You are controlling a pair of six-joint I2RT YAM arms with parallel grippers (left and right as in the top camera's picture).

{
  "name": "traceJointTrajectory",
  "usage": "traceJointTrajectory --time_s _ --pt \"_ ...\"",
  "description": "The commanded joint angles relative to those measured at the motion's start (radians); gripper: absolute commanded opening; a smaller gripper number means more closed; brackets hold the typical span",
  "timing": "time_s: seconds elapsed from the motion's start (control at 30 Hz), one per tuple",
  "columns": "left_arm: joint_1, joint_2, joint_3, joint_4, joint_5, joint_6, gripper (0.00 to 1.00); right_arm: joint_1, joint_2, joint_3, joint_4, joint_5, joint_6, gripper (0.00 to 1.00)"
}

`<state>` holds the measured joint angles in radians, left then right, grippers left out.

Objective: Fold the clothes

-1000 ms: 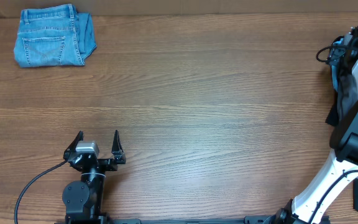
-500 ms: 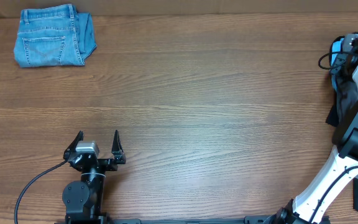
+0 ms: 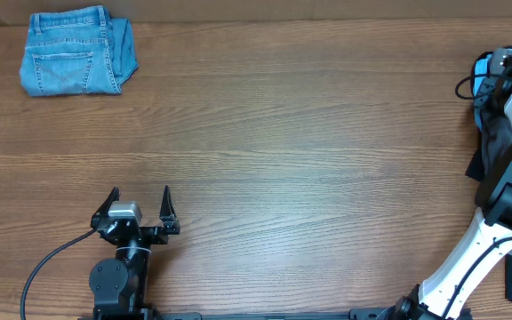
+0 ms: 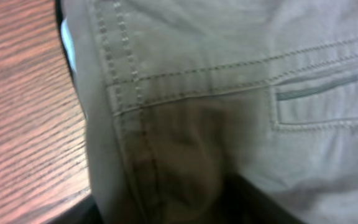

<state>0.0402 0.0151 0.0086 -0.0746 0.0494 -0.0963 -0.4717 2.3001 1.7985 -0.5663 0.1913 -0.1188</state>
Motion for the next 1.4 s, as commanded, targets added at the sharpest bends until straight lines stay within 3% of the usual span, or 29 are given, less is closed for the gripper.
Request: traceJointTrajectory --time_s 0.0,0.1,0.17,0.4,0.5,0.6,1.07,1.27,1.37 --pt "0.006 -0.011 -0.004 0.001 0.010 0.022 1.00 -0.009 0.026 -0.005 0.004 0.015 0.007 0.32" --pt "0.006 -0.011 -0.004 0.001 0.010 0.023 1.00 -0.012 0.026 -0.005 0.004 0.018 0.007 0.09" --pt "0.006 -0.011 -0.004 0.001 0.010 0.023 1.00 -0.015 0.026 -0.005 0.004 0.018 0.007 0.04" --pt "0.006 -0.011 -0.004 0.001 0.010 0.023 1.00 -0.019 0.025 0.014 -0.013 0.017 0.023 0.04" --pt "0.006 -0.011 -0.004 0.001 0.010 0.023 1.00 -0.019 0.022 0.040 -0.038 0.015 0.043 0.09" --pt "0.006 -0.011 -0.004 0.001 0.010 0.023 1.00 -0.019 0.007 0.050 -0.051 -0.028 0.045 0.04" --pt "0.006 -0.011 -0.004 0.001 0.010 0.023 1.00 -0.019 -0.125 0.050 -0.061 -0.136 0.113 0.04" --pt "0.006 -0.011 -0.004 0.001 0.010 0.023 1.00 -0.020 -0.167 0.050 -0.074 -0.134 0.113 0.09" --pt "0.006 -0.011 -0.004 0.001 0.010 0.023 1.00 -0.019 -0.179 0.050 -0.082 -0.135 0.114 0.04"
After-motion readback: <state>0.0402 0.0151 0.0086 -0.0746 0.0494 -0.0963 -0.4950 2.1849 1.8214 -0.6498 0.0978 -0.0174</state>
